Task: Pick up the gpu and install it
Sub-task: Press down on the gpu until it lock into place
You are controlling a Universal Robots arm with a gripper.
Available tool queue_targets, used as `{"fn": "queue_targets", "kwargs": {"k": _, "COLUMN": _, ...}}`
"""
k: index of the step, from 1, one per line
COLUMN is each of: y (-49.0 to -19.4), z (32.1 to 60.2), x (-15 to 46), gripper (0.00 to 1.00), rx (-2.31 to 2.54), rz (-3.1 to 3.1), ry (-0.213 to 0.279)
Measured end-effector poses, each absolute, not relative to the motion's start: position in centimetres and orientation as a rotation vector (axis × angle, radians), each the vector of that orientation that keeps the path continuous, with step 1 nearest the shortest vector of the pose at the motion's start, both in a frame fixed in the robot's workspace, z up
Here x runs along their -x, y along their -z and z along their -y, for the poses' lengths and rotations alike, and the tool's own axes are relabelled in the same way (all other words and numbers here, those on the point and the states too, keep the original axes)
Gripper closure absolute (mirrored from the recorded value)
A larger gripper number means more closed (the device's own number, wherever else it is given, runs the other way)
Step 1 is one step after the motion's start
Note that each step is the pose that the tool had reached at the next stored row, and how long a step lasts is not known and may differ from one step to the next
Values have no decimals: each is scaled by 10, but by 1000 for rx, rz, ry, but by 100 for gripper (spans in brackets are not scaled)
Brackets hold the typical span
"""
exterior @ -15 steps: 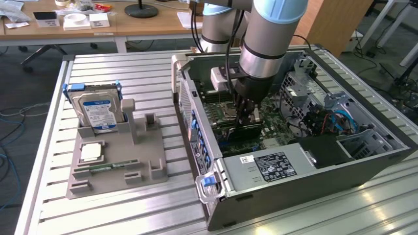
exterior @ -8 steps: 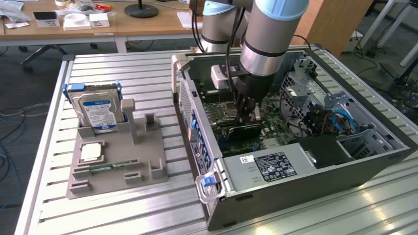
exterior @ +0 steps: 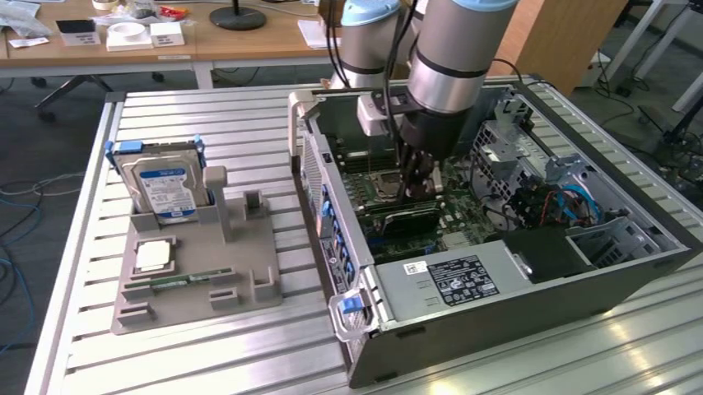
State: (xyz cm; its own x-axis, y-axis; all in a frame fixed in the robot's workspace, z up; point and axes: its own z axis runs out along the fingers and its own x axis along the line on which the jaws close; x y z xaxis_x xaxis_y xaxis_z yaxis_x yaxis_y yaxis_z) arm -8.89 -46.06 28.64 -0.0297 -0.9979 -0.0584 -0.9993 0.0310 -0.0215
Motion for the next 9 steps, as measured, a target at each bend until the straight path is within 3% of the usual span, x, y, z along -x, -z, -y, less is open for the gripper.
{"fn": "queue_targets", "kwargs": {"k": 9, "y": -314, "z": 461, "x": 89, "gripper": 89, "rx": 2148, "rz": -2214, "ry": -38}}
